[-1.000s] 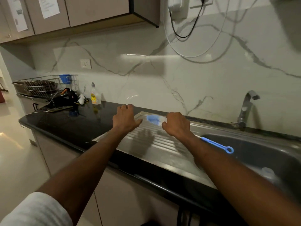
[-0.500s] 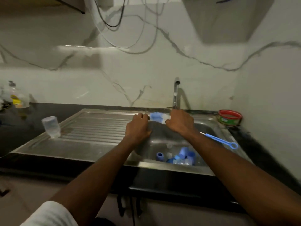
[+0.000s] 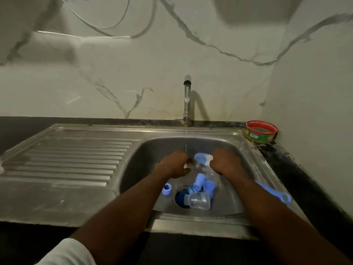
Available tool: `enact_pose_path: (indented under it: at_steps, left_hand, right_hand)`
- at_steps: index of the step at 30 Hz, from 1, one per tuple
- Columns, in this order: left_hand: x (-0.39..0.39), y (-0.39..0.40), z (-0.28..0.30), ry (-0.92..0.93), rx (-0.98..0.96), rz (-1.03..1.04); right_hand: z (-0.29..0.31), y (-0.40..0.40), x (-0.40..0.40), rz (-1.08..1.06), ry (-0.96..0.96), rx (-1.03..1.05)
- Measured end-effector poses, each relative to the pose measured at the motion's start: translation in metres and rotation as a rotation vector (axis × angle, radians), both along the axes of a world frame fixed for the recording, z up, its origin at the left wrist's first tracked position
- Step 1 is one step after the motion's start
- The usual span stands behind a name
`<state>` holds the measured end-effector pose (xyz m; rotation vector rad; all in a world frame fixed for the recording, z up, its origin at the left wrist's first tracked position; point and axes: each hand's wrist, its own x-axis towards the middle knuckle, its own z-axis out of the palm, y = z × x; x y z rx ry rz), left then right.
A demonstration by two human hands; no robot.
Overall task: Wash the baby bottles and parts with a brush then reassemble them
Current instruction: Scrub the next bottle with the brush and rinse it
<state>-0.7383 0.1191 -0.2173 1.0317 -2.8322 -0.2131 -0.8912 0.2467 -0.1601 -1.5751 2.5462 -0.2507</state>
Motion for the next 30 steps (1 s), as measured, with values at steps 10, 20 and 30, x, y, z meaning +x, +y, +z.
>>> enact_pose_path:
  at_steps: [10, 20, 30]
  left_hand:
    - [-0.051, -0.008, -0.025, 0.109, -0.056, -0.273]
    - [-0.045, 0.006, -0.017, 0.069, -0.017, -0.190]
    - [-0.048, 0.014, -0.014, 0.063, -0.040, -0.196]
  right_hand:
    - [-0.002, -0.014, -0.027, -0.135, 0.141, -0.098]
    - [0.001, -0.010, -0.023, -0.204, 0.104, -0.100]
    - [0.003, -0.002, -0.022, -0.179, 0.098, -0.141]
